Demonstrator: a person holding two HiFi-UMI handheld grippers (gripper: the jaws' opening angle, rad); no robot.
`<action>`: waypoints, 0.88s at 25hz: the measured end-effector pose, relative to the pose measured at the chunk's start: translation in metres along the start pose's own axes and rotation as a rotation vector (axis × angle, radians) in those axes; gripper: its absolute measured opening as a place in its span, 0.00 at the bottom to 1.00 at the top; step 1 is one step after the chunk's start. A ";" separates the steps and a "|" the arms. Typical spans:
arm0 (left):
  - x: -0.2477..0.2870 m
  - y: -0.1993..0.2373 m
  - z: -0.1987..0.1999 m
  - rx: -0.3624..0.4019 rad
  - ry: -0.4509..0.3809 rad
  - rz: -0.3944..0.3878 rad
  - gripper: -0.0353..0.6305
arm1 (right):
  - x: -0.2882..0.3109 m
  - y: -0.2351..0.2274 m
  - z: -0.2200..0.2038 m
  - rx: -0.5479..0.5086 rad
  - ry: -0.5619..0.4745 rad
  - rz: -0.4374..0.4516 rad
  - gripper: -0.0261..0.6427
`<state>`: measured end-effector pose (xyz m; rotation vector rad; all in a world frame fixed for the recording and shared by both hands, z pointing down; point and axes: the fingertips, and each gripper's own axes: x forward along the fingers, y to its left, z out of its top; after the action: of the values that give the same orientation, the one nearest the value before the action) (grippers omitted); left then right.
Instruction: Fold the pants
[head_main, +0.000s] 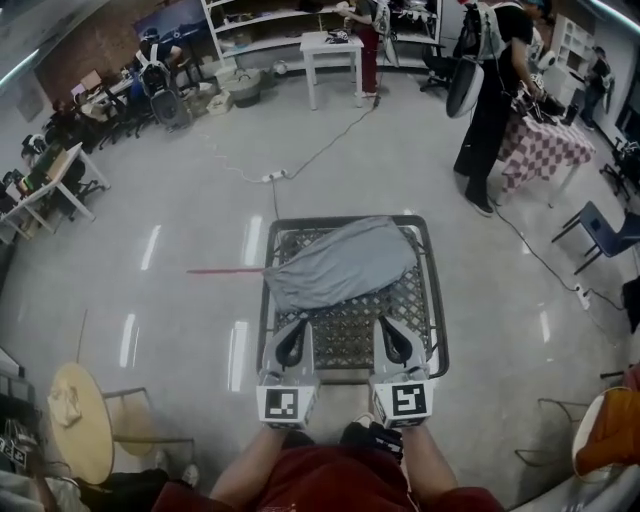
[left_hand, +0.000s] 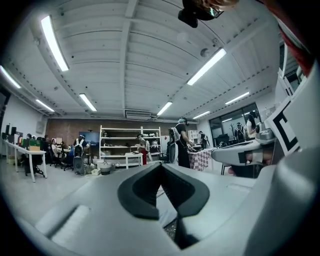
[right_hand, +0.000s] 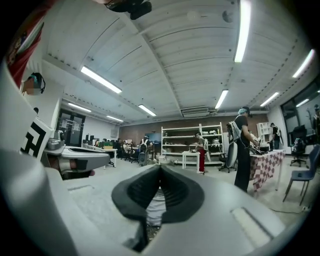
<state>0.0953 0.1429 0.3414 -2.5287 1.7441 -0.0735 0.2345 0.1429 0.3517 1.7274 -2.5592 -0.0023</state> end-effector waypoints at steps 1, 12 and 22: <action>-0.006 0.015 0.001 -0.003 -0.005 0.009 0.06 | 0.004 0.011 0.004 -0.013 -0.003 0.001 0.04; -0.087 0.170 -0.017 0.011 -0.029 0.018 0.06 | 0.044 0.178 0.013 -0.068 0.000 -0.004 0.04; -0.141 0.292 -0.029 -0.006 -0.044 0.005 0.06 | 0.083 0.302 0.022 -0.101 -0.009 -0.046 0.04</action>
<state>-0.2294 0.1702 0.3461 -2.5102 1.7365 -0.0119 -0.0775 0.1787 0.3430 1.7528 -2.4786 -0.1386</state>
